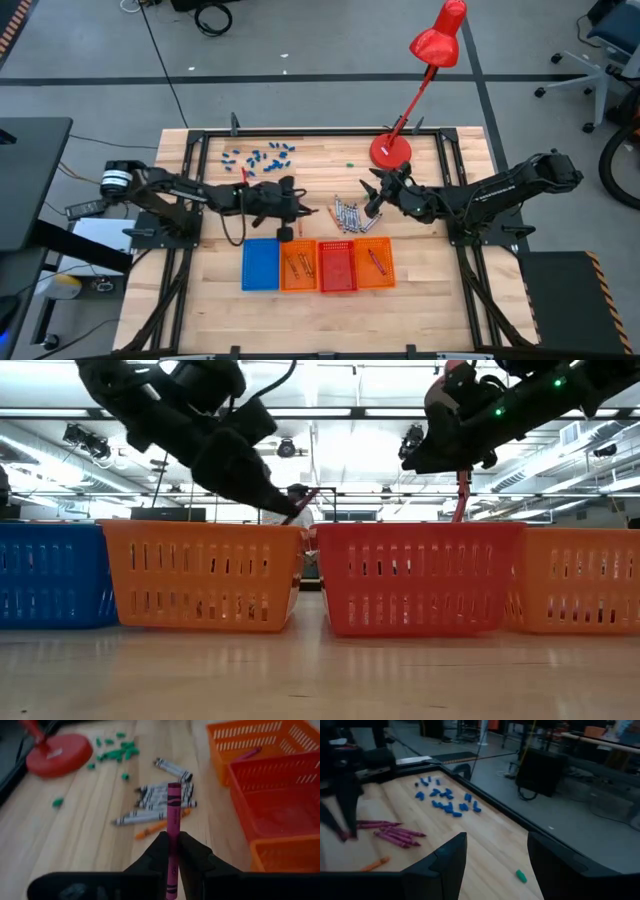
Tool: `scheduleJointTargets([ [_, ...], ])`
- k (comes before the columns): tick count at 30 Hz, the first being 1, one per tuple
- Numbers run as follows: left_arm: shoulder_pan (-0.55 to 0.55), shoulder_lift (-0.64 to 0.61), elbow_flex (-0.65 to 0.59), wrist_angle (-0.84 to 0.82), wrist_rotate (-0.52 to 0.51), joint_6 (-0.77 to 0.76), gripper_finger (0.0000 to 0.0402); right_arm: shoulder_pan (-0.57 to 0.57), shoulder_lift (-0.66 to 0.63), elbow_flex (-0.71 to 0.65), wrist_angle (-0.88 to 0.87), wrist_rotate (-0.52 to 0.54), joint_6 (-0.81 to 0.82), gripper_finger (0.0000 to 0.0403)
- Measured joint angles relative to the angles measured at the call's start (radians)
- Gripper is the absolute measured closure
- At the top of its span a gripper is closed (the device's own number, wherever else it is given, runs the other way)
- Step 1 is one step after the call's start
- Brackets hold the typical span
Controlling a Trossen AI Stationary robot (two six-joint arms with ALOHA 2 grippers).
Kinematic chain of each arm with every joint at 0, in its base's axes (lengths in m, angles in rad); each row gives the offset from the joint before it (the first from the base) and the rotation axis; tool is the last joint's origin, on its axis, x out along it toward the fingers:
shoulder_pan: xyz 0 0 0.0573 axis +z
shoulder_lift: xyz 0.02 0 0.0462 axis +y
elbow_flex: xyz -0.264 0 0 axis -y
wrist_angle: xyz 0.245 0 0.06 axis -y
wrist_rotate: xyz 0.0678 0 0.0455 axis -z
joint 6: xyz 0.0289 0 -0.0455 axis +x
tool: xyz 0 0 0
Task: Sort crayons
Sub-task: Put the red crayon into the right orange bin
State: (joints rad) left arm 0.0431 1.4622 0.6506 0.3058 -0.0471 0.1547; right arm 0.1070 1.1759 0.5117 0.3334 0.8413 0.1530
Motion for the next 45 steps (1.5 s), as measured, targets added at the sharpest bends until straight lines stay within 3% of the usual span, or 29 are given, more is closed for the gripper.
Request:
scheduleJointTargets([
  [7,-0.039,0.158,0.142,0.119,0.000,0.190,0.0365,0.000,0.000,0.000,-0.006,0.005,0.002,0.0190],
  [18,-0.107,0.414,0.382,0.168,-0.001,0.466,0.0365,0.001,0.000,0.000,-0.030,0.055,0.005,0.0190],
  [26,-0.154,0.531,0.496,0.226,0.000,0.716,0.0365,0.003,0.000,0.000,-0.055,0.064,0.007,0.0190],
  [40,-0.216,0.642,0.557,0.217,0.057,1.126,0.0365,0.010,0.000,0.000,-0.058,0.092,0.005,0.0190],
  [45,-0.227,0.654,0.557,0.229,0.060,1.163,0.0364,0.010,0.000,0.000,-0.059,0.092,0.005,0.0190],
])
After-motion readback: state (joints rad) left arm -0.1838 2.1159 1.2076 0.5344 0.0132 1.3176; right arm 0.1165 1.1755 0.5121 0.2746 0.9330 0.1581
